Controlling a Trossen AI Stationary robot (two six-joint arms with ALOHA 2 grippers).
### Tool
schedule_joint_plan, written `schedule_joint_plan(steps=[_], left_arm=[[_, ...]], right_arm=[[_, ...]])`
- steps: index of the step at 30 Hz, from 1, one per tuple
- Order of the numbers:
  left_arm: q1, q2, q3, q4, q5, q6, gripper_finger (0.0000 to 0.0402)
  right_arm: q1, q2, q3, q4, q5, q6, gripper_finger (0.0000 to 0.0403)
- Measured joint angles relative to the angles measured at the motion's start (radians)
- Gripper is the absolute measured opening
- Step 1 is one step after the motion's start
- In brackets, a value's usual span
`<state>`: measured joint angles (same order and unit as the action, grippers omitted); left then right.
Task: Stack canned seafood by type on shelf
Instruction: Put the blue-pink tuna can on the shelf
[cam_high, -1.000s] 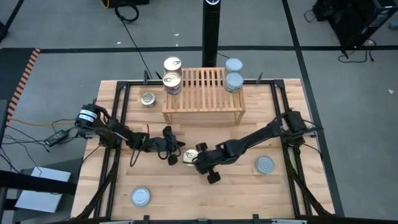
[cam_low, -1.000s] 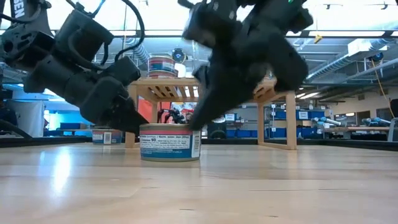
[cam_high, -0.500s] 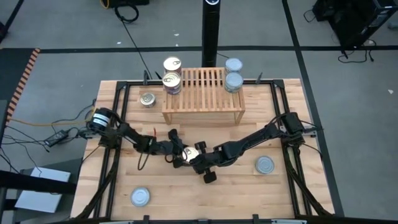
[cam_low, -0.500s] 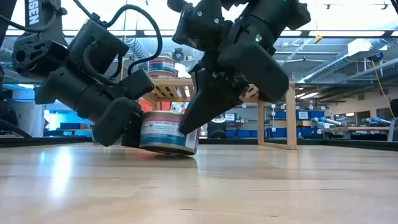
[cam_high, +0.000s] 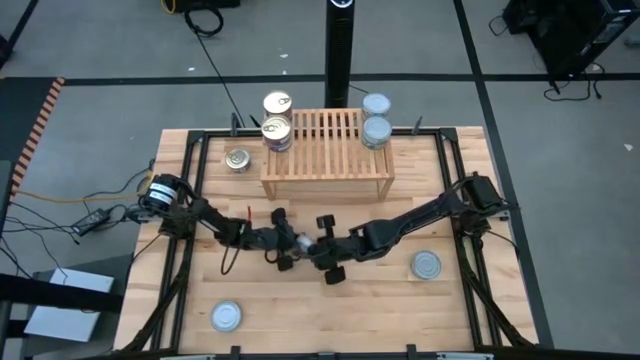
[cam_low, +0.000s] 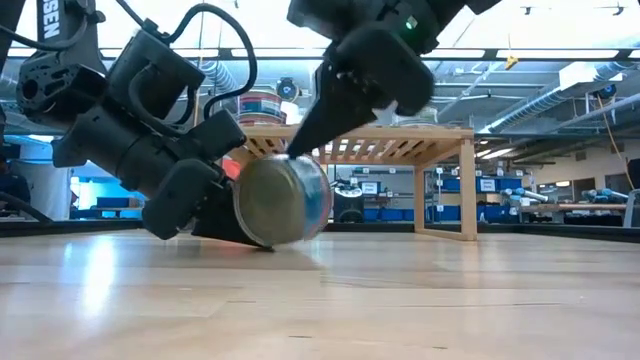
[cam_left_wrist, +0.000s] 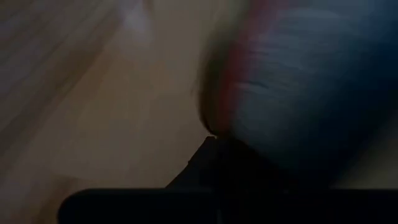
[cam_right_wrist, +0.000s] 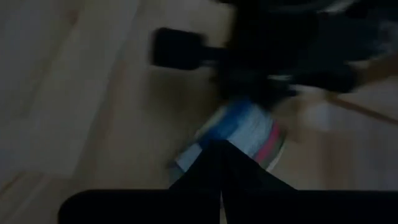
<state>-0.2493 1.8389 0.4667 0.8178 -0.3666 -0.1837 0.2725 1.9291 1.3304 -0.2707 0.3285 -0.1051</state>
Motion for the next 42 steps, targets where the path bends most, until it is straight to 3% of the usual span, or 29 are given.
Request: schedule_joint_plan(steps=[4,20,28,36,39,42], left_arm=[[-0.014,-0.004,0.002,0.000,0.035,0.021,0.0000],[-0.024,-0.005,0.002,-0.006,0.001,0.043,0.0001],[-0.023,-0.005,0.001,-0.008,-0.005,0.038,0.0001],[-0.023,-0.005,0.001,-0.007,-0.006,0.042,0.0001],[-0.023,-0.005,0.001,-0.007,-0.006,0.042,0.0001],[-0.022,-0.005,0.001,-0.008,-0.006,0.057,0.0001]], right_arm=[[-0.012,-0.018,0.000,-0.022,0.010,0.010,0.0006],[0.004,-0.052,-0.010,-0.069,-0.032,0.123,0.0011],[0.040,-0.174,-0.009,-0.172,-0.039,0.365,0.0014],[0.080,-0.207,-0.009,-0.243,-0.194,0.604,0.0033],[0.108,-0.198,-0.009,-0.243,-0.190,0.689,0.0051],[0.142,-0.193,-0.009,-0.244,-0.119,0.772,0.0076]])
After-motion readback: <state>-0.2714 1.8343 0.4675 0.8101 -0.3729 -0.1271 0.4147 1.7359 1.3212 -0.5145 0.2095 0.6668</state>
